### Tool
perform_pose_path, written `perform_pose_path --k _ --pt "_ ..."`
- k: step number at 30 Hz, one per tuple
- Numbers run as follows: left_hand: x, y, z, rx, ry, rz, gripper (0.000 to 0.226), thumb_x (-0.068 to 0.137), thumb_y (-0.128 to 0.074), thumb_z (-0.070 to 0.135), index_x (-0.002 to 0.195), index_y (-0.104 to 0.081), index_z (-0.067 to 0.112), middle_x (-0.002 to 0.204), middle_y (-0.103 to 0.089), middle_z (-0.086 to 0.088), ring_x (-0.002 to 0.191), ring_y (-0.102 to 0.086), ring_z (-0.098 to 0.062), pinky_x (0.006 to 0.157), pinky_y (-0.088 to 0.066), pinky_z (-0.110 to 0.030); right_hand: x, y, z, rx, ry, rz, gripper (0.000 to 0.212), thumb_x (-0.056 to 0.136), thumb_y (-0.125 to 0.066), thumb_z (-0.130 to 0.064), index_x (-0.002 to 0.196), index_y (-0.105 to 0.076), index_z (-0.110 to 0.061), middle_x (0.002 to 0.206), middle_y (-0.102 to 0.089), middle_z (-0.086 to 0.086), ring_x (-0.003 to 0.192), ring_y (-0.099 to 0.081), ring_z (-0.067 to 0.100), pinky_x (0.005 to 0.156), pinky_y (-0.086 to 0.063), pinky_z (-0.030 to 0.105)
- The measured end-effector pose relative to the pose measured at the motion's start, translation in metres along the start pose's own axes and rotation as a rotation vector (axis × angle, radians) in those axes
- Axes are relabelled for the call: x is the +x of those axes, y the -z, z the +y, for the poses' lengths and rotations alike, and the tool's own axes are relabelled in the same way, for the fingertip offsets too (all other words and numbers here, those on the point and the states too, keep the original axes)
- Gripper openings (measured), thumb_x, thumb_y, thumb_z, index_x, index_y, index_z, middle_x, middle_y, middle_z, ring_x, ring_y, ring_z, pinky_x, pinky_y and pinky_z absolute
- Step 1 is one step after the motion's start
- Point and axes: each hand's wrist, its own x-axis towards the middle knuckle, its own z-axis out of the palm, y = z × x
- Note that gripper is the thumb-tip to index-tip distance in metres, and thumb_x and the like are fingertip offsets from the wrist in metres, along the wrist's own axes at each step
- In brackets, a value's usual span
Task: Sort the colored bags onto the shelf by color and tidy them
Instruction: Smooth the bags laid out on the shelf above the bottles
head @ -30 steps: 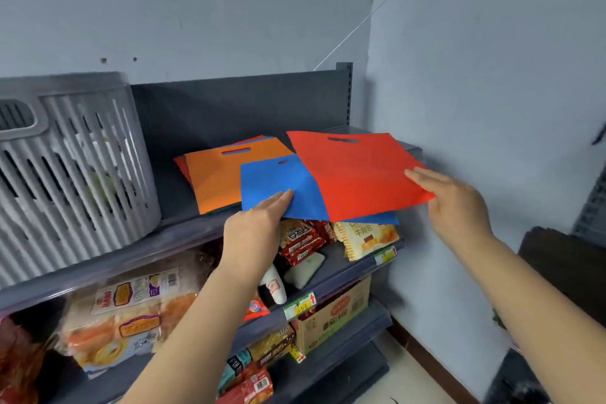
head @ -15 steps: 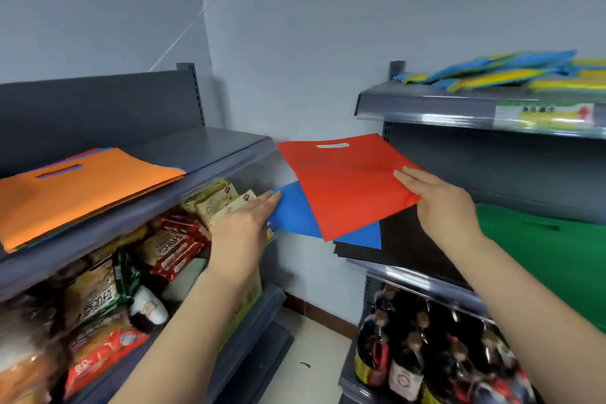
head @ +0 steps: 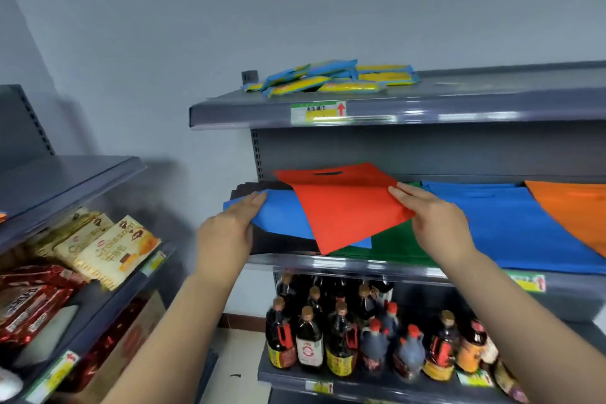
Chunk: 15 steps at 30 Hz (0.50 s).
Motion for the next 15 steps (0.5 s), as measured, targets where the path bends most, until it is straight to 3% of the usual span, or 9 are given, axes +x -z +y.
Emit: perform_pose_path --k 5,9,15 --pt "0.009 -0.031 0.069 -0.067 -0.039 -0.041 0.055 0.067 -0.034 0.004 0.105 -0.073 0.011 0.100 -0.072 -0.009 0.064 -0.071 -0.028 0.045 -0.056 -0.040 -0.028 0.048 0.060 -0.068 -0.033 0.029 0.061 0.057 -0.041 0.009 0.107 -0.072 -0.008 0.112 -0.068 0.016 0.084 -0.070 0.038 0.057 -0.057 0.049" --pt "0.010 -0.061 0.118 -0.161 -0.058 -0.072 0.056 0.059 -0.045 -0.007 0.106 -0.073 0.008 0.103 -0.071 -0.012 0.074 -0.071 -0.033 0.054 -0.057 -0.049 -0.057 0.080 0.105 -0.142 -0.080 0.024 0.063 0.057 -0.039 0.007 0.108 -0.072 -0.008 0.113 -0.068 0.016 0.087 -0.070 0.037 0.058 -0.058 0.045" --pt "0.016 -0.108 0.171 -0.159 -0.177 -0.102 0.054 0.052 -0.051 -0.007 0.098 -0.075 0.009 0.090 -0.074 -0.007 0.067 -0.071 -0.020 0.039 -0.049 -0.025 -0.088 0.112 0.167 -0.242 -0.221 -0.010 0.070 0.053 -0.057 0.026 0.111 -0.071 -0.010 0.114 -0.067 0.014 0.090 -0.070 0.035 0.055 -0.056 0.041"
